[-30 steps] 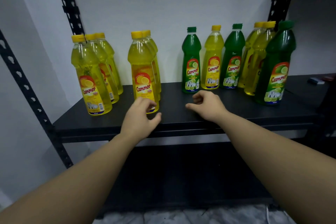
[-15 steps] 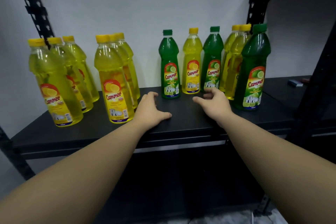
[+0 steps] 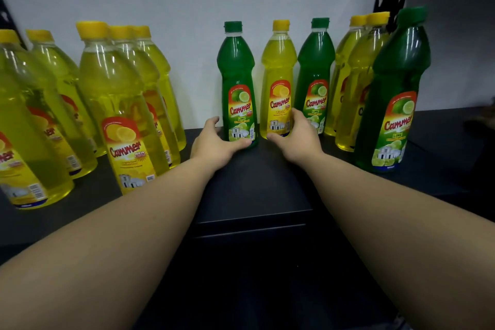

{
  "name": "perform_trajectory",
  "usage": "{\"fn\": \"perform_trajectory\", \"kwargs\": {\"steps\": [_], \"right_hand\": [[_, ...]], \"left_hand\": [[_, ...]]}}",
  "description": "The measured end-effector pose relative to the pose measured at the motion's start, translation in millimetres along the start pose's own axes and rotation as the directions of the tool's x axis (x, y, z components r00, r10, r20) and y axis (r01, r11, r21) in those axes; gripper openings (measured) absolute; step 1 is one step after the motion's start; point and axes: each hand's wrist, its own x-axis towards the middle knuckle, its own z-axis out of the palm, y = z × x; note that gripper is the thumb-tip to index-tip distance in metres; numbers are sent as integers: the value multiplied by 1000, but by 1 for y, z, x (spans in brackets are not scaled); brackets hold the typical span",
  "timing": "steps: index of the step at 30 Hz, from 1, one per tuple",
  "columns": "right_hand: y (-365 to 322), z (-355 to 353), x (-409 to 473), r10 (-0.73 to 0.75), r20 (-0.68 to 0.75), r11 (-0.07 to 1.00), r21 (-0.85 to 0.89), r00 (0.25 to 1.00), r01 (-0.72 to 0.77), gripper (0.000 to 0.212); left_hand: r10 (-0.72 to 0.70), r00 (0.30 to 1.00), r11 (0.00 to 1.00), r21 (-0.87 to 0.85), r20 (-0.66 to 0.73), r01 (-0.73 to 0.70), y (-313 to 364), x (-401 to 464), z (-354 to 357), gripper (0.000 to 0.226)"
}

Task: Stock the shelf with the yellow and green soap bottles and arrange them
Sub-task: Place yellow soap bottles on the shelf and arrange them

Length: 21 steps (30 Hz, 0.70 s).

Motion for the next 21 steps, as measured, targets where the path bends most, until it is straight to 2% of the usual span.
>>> {"fn": "perform_trajectory", "kwargs": {"steps": [4,5,8,9,12,17,21], "right_hand": [[-1,6,13,-9,-26,1000,-19,1000,9,80],[-1,7,15,-14,-24,999,-31,1000,13,77],[0,11,19,-11,-25,999,-31,1000,10,79],[0,12,19,-14,-26,999,-37,1000,13,81],[2,16,21,-15,-10,999,-36,1000,15,79],[-2,21,24,2,-5,1000,-20,1000,-3,77],[-4,23,28,-5,-42,995,-98,999,1,91]], "left_hand": [[4,997,1000,2,-81,-4,-5,7,6,72],[3,996,1000,5,-88,-3,-4,8,7,71],[23,999,998,53,-27,-21,-3,10,9,96],[31,1000,998,50,2,-31,-3,12,10,99],[38,999,999,11,7,-38,-5,15,12,89],[59,995,993,108,-76,-50,-3,5,11,77],[58,988,989,143,-142,-38,-2,1,11,73]]}}
